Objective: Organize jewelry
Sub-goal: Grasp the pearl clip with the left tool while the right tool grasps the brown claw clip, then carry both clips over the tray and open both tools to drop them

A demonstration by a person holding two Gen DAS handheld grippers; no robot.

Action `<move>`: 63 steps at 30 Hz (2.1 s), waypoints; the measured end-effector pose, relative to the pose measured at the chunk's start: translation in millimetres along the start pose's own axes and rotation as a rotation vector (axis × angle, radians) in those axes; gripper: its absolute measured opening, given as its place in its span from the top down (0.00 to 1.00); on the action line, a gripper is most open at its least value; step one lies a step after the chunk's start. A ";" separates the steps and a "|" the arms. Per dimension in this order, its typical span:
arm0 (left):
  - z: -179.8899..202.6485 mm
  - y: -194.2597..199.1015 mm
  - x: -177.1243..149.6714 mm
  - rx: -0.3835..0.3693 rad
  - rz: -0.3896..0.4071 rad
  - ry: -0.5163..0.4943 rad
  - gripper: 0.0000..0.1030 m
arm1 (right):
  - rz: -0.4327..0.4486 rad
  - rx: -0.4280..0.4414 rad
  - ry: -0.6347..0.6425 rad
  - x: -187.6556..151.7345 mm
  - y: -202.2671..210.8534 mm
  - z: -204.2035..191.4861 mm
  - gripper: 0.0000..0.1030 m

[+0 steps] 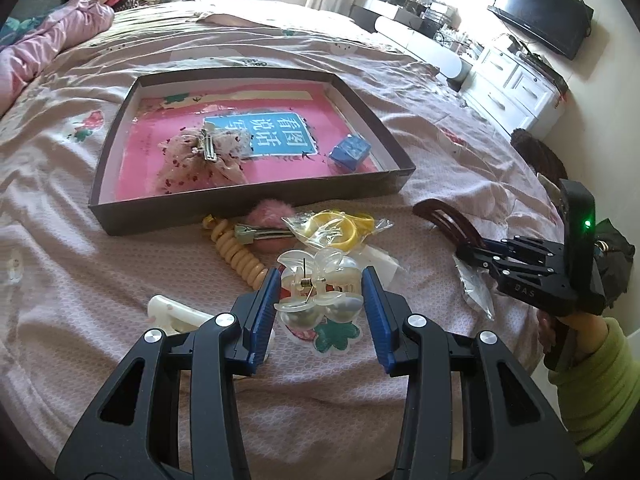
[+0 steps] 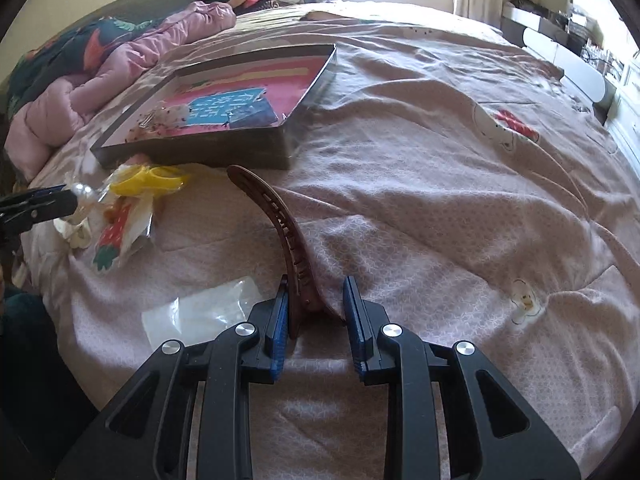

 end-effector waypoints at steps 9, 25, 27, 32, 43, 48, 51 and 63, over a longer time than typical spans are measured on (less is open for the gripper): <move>-2.3 -0.2 1.6 -0.007 0.003 0.007 0.68 | -0.033 0.018 0.003 31.6 -18.3 -6.2 0.77; -20.5 14.2 25.9 -0.001 0.057 0.039 0.68 | 0.097 0.084 0.059 80.6 21.5 -40.6 0.88; -24.6 16.0 29.0 -0.002 0.063 0.047 0.68 | 0.107 0.090 0.068 86.5 24.6 -45.6 0.88; -40.6 22.8 37.9 0.016 0.085 0.069 0.68 | 0.125 0.107 0.096 103.8 27.2 -62.5 0.88; -77.2 32.2 53.9 0.066 0.117 0.104 0.68 | 0.147 0.138 0.135 136.6 19.1 -98.6 0.88; -92.1 32.1 61.5 0.096 0.119 0.108 0.68 | 0.150 0.149 0.142 147.4 14.2 -111.4 0.88; -98.9 33.2 66.8 0.106 0.126 0.113 0.68 | 0.152 0.157 0.143 153.2 11.4 -117.2 0.88; -120.4 27.1 83.6 0.161 0.126 0.118 0.68 | 0.153 0.154 0.134 174.0 -2.7 -124.0 0.88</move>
Point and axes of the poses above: each gripper's, at about its wrist camera, not at the fingertips, and y roughly against the way its jaws point, z to its right, x to its top, the point moved 10 cm from there along -y, roughly the way its jaws point, and after that the axes turned 4 degrees about -z, right-handed, at the moved point
